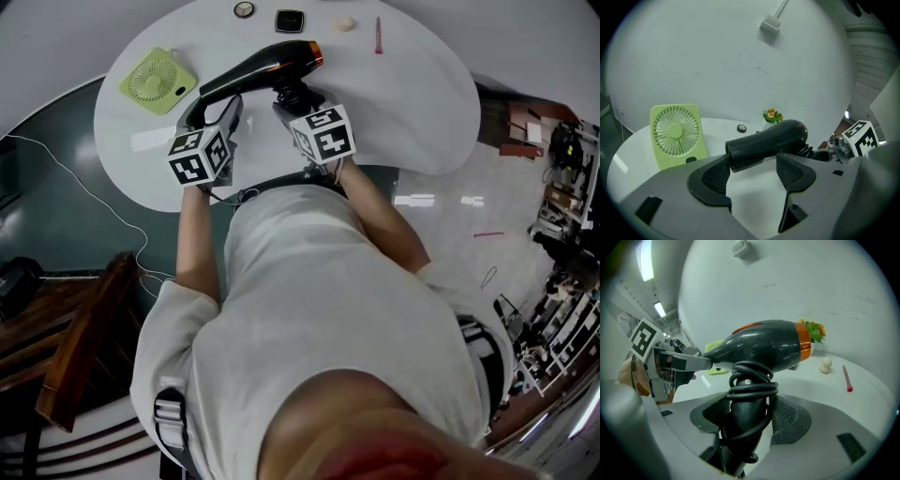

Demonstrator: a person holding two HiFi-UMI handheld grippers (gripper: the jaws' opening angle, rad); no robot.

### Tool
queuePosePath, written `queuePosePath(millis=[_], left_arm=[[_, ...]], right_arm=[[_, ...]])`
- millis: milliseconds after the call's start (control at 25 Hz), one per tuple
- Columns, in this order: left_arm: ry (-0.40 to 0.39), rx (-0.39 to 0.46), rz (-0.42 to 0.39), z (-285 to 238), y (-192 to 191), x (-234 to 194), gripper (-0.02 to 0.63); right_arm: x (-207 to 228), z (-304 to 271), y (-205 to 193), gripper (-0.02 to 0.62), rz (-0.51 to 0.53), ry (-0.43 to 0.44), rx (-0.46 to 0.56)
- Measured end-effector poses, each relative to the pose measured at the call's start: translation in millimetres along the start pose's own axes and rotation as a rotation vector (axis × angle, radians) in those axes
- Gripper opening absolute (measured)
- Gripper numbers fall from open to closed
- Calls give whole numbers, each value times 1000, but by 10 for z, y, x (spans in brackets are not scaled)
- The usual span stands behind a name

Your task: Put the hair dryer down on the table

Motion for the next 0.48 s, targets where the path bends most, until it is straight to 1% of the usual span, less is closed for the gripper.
queuePosePath(millis=[480], left_arm=[[-35, -35, 24, -229, -57, -234, 322]], right_arm=[[27, -270, 59, 256, -26, -28, -47]])
Point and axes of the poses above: the fingertips, and each gripper's own axes: z backward along the fingers, x to its right, y out of its top, the point moved 2 cm from there along z, backward along the fingers, and after that the axes turned 15 degrees about -z, right-handed, at the moved point
